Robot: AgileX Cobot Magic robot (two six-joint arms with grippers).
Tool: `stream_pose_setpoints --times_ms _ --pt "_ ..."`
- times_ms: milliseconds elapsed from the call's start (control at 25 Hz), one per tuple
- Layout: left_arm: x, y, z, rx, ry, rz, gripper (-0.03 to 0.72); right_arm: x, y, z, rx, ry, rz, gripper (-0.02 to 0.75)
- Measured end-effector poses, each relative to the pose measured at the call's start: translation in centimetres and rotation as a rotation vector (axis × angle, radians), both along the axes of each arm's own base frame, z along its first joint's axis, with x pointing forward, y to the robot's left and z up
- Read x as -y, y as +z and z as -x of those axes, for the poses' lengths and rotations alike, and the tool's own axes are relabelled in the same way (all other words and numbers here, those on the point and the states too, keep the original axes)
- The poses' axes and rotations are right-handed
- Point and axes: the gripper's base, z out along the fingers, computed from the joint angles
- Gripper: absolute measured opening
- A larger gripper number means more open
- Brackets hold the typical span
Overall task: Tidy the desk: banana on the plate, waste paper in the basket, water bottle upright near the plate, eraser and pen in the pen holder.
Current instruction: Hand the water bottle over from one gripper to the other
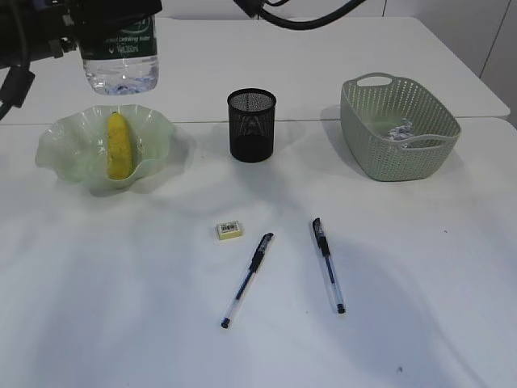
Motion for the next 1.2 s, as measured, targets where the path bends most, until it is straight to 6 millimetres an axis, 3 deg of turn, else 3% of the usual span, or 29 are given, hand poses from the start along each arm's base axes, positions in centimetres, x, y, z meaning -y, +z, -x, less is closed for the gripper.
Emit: stream_pose_setpoints --times_ms 1200 --pt "-0.09 0.06 -0.15 -0.005 0.018 0.010 0.382 0.05 -0.33 -0.11 -0.012 -0.015 0.040 0.592"
